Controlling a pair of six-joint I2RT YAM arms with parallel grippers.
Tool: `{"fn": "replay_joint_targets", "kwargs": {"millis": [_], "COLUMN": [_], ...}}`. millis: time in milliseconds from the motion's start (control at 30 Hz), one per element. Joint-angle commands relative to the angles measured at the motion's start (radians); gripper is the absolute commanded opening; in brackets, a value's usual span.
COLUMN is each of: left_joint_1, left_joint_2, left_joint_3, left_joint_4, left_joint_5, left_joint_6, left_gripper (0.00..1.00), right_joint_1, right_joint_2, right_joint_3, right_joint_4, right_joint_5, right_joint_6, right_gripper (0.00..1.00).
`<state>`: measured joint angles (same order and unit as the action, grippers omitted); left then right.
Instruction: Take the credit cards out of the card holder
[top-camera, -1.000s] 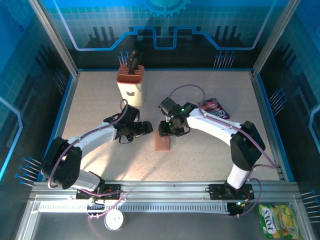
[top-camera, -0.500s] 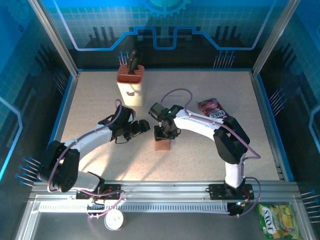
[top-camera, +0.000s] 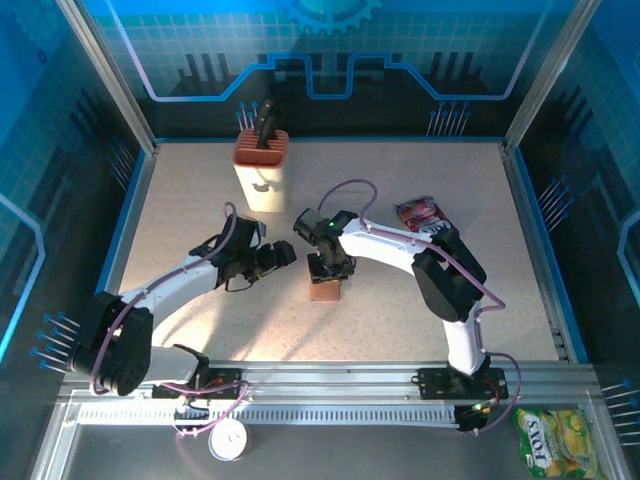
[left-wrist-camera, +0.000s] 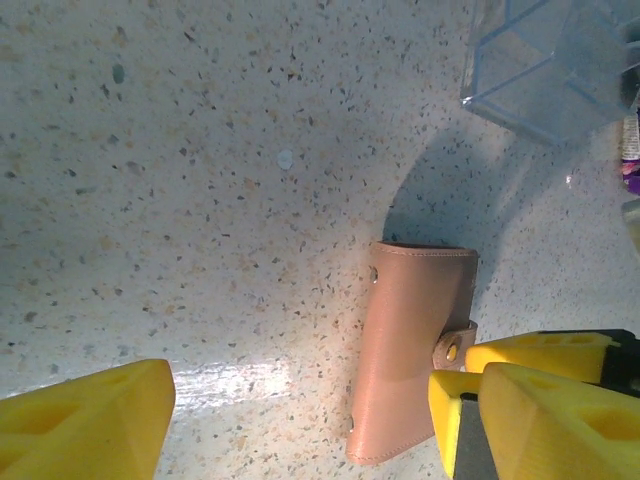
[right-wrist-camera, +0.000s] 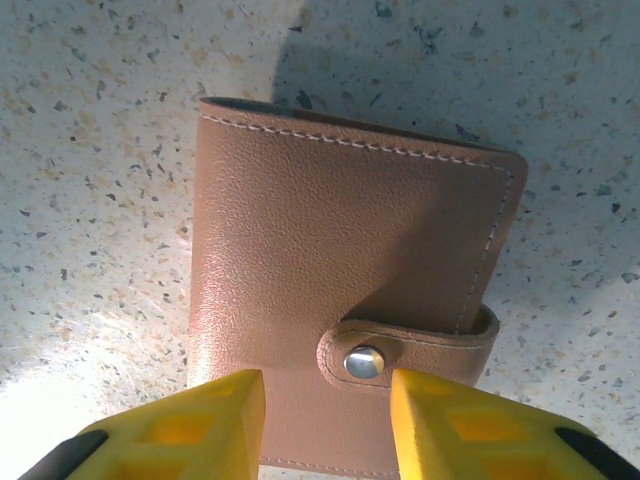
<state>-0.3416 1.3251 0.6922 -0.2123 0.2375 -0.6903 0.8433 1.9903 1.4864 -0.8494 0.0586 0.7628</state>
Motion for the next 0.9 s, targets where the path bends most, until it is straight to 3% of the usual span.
{"fn": "replay_joint_targets", "kwargs": {"millis": [0, 167, 500, 867], "left_joint_1": [0.025, 0.041, 0.049, 0.047], "left_joint_2": [-0.032, -0.042, -0.006, 0.064], "left_joint_3": [-0.019, -0.032, -0.027, -0.032], "left_joint_4": [0.018, 0.064, 0.136, 0.202], "left_joint_5": [0.034, 0.101, 0.198, 0.267], "left_joint_6": [0.042, 0.074, 0.103, 0.038], "left_gripper": [0.87, 0.99, 0.99, 0.83], "right_joint_1": [-0.009, -0.012, -0.02, -0.058], "right_joint_2": [0.024, 0.035, 0.061, 0.014], "right_joint_3": [0.017, 0.007, -0.008, -0.103], "right_joint_4": [-0.037, -0.03, -0.014, 0.068], "right_joint_5": [0.023, 0.033, 0.018, -0.015], "right_joint_6": [0.002, -0.009, -0.019, -0.037], "right_gripper": [0.39, 0.39, 0.35, 0.21]}}
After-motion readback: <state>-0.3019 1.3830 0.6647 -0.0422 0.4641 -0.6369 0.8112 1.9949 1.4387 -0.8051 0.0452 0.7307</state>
